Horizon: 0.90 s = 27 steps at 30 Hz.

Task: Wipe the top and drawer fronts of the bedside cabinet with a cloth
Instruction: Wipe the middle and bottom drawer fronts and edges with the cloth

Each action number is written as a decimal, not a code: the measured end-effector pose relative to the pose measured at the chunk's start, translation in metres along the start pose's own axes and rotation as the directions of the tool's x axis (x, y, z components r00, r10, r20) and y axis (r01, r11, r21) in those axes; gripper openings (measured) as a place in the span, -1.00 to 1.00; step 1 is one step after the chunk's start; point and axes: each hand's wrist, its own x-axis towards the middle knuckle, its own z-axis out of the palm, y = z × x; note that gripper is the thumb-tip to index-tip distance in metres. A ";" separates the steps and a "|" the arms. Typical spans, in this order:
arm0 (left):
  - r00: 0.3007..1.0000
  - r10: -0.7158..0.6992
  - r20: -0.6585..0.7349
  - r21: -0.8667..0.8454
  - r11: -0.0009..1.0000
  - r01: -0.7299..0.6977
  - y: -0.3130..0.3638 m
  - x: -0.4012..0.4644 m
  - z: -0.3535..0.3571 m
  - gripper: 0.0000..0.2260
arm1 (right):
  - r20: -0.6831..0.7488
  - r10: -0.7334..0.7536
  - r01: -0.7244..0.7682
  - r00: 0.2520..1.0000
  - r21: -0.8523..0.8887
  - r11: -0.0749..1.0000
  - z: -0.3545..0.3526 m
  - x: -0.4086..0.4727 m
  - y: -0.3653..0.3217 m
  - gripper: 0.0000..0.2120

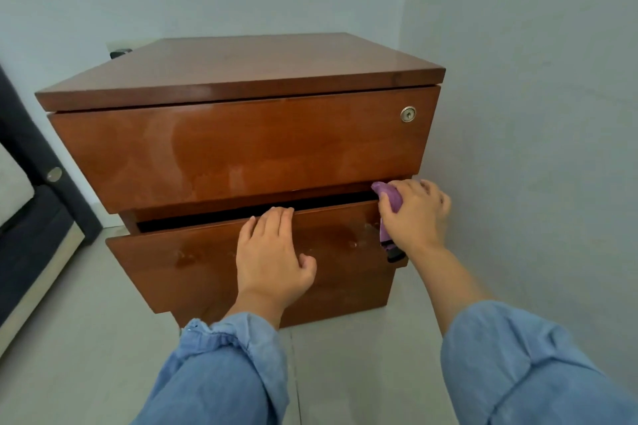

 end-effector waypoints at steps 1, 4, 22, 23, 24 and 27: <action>1.000 0.001 0.001 0.004 1.000 -0.001 -0.001 0.001 0.000 -0.33 | 0.035 0.016 -0.015 0.999 -0.030 0.999 -0.001 -0.002 -0.001 -0.68; 1.000 0.007 0.013 0.005 1.000 -0.007 0.000 0.001 -0.002 -0.32 | 0.146 0.055 -0.032 0.988 -0.158 0.987 -0.004 -0.006 -0.004 -0.55; 0.985 0.041 0.168 0.004 0.999 -0.042 -0.002 0.001 -0.012 -0.21 | 0.298 0.086 -0.101 0.951 0.037 0.994 0.003 -0.010 -0.005 -0.29; 0.984 0.038 0.173 0.000 0.999 -0.039 -0.002 0.000 -0.012 -0.20 | 0.309 0.086 -0.105 0.947 0.046 0.993 0.002 -0.011 -0.008 -0.31; 0.984 0.036 0.174 -0.007 0.999 -0.035 -0.002 -0.001 -0.012 -0.20 | 0.324 0.075 -0.100 0.943 0.059 0.993 0.001 -0.013 -0.013 -0.33; 0.986 0.030 0.163 -0.022 0.999 -0.026 -0.002 -0.002 -0.011 -0.19 | 0.392 -0.038 0.008 0.919 0.078 0.997 -0.002 -0.021 -0.034 -0.30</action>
